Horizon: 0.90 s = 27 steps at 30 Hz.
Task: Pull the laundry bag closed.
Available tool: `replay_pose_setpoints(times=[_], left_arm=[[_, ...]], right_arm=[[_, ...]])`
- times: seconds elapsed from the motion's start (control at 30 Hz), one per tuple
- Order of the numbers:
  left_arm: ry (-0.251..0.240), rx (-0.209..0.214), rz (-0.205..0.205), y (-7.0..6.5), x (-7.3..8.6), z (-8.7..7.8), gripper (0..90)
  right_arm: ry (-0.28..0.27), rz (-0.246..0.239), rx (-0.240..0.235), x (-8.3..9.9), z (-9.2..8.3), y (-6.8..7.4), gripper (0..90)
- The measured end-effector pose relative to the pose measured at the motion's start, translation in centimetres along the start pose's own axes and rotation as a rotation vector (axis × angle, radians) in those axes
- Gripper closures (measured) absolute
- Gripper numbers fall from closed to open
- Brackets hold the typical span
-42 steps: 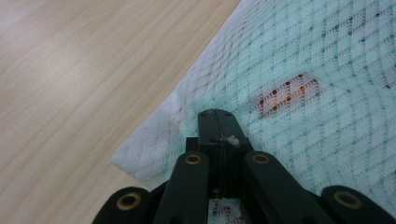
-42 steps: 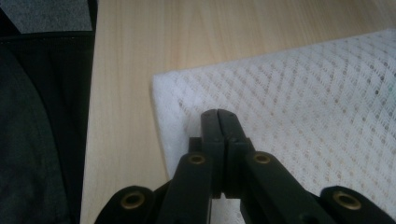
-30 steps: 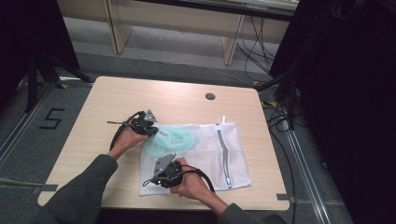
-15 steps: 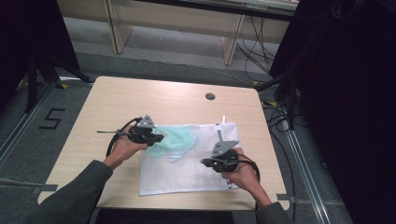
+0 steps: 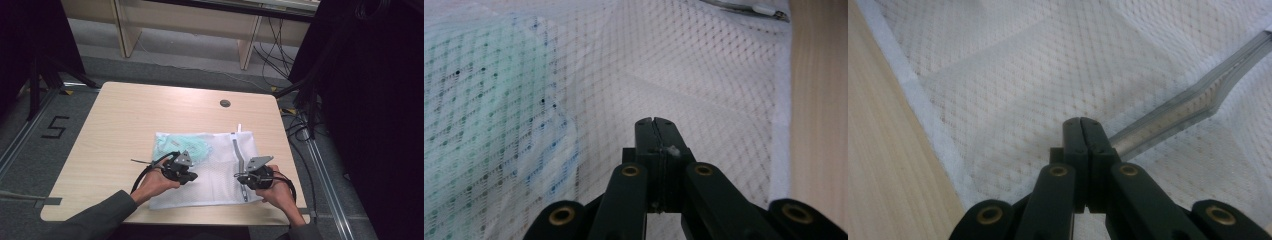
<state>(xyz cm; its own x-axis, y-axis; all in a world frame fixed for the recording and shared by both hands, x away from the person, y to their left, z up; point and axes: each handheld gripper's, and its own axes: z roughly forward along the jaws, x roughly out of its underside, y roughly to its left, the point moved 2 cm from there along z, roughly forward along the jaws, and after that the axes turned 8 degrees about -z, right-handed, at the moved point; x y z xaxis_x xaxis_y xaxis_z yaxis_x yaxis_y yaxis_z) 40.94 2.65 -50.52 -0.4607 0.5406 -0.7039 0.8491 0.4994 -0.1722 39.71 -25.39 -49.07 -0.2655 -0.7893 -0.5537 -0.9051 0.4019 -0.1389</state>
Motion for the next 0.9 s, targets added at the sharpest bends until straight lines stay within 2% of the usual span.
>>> replay_pose_setpoints(times=[0.03, 0.1, 0.13, 0.17, 0.2, 0.3, 0.37, 0.4, 0.43, 0.47, 0.5, 0.57, 0.6, 0.63, 0.7, 0.73, 0.77, 0.9], left_arm=[[-0.009, 0.0, -0.023, 0.0, 0.0, 0.1, 89.4], [0.007, -0.007, -0.012, 0.3, 0.0, 0.4, 89.4], [0.02, -0.016, -0.006, 0.4, 0.1, 0.8, 89.4], [0.02, -0.016, -0.006, 0.4, 0.1, 0.8, 89.4], [0.077, -0.03, 0.049, 0.7, 0.2, 0.7, 89.4], [0.083, -0.023, 0.047, 0.6, 0.4, 0.9, 89.4], [0.103, -0.032, 0.072, 0.6, 0.5, 1.0, 89.4], [0.105, -0.027, 0.051, 0.5, 0.7, 1.2, 89.4], [0.098, -0.027, 0.048, 0.5, 0.7, 1.2, 89.4], [0.092, -0.029, 0.047, 0.4, 0.7, 1.2, 89.4], [0.116, -0.026, 0.08, 0.6, 0.7, 1.0, 89.4], [0.118, -0.023, 0.076, 0.5, 0.8, 0.9, 89.4], [0.103, -0.023, 0.06, 0.4, 0.9, 1.0, 89.5], [0.124, -0.025, 0.085, 0.6, 1.0, 0.7, 89.4], [0.102, -0.022, 0.056, 0.5, 1.3, 0.6, 89.4], [0.119, -0.022, 0.073, 0.7, 1.6, 0.2, 89.4], [0.097, -0.024, 0.047, 0.5, 1.8, 0.1, 89.5], [0.118, -0.029, 0.059, 0.9, 2.1, -0.5, 89.4]], right_arm=[[0.007, 0.003, 0.0, -0.1, 0.1, 0.1, 90.0], [-0.001, -0.006, -0.003, -0.1, 0.4, 0.0, 90.0], [0.021, -0.008, -0.013, -0.4, 0.8, 0.1, 90.0], [0.021, -0.008, -0.013, -0.4, 0.8, 0.1, 90.0], [0.034, -0.022, -0.009, -0.6, 1.4, 0.2, 90.0], [0.046, -0.034, -0.01, -0.8, 1.8, 0.1, 90.0], [0.061, -0.063, -0.01, -0.9, 2.1, -0.1, 90.0], [0.076, -0.05, -0.021, -0.8, 2.4, 0.2, 90.0], [0.093, -0.054, -0.025, -0.8, 2.3, 0.2, 90.0], [0.093, -0.054, -0.025, -0.8, 2.3, 0.2, 90.0], [0.084, -0.057, -0.018, -0.9, 2.4, 0.2, 90.0], [0.083, -0.061, -0.016, -0.9, 2.5, 0.2, 90.0], [0.09, -0.064, -0.019, -1.0, 2.5, 0.4, 90.0], [0.09, -0.076, -0.014, -1.1, 2.6, 0.4, 90.0], [0.111, -0.085, -0.01, -1.4, 2.6, 0.5, 90.0], [0.097, -0.095, -0.011, -1.6, 2.9, 0.7, 90.0], [0.106, -0.106, -0.019, -1.8, 2.9, 0.7, 90.0], [0.103, -0.107, -0.027, -2.3, 3.2, 1.1, 90.0]])
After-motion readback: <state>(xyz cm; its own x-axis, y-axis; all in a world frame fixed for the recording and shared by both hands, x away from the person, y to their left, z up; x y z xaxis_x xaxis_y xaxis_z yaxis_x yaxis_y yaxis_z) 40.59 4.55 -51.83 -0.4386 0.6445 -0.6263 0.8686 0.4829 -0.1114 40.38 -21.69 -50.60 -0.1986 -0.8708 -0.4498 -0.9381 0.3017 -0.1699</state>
